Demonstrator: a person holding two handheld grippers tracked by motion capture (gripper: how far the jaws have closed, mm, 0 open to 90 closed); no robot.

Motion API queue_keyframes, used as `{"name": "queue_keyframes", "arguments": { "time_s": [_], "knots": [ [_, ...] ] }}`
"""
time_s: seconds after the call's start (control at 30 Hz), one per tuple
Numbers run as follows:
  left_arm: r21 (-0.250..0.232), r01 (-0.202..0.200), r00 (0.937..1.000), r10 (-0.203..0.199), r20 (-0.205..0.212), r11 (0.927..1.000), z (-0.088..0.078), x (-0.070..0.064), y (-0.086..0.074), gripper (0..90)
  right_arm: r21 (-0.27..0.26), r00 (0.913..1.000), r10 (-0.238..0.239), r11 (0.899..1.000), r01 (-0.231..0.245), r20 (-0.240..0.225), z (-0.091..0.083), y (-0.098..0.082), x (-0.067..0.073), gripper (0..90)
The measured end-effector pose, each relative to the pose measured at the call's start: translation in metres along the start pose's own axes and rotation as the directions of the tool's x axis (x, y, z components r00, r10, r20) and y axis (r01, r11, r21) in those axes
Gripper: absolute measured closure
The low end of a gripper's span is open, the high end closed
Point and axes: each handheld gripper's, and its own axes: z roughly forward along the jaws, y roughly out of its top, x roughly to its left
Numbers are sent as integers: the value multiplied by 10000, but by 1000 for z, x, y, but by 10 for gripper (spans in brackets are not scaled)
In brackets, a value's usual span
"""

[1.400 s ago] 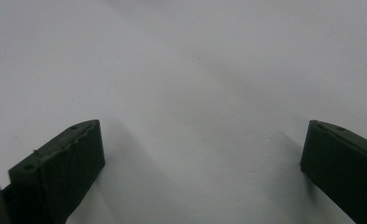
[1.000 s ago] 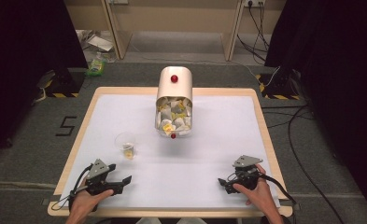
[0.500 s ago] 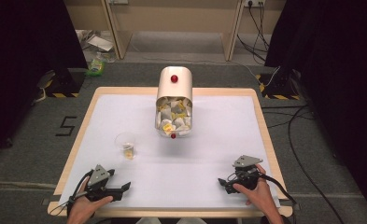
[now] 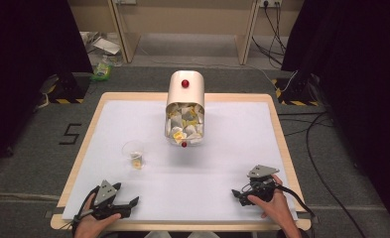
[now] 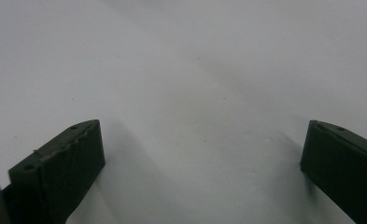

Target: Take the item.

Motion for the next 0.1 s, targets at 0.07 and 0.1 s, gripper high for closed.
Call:
{"name": "queue_keyframes", "arguments": {
  "time_s": [0.07,0.1],
  "knots": [
    [-27,22,10000,-22,44,10000,0,0,0,144,2,10000,1,10000,-1,2,0,0,0,1],
    [-48,26,10000,-26,52,10000,0,1,-1,144,1,10000,0,10000,0,1,0,0,0,1]
  ]
}}
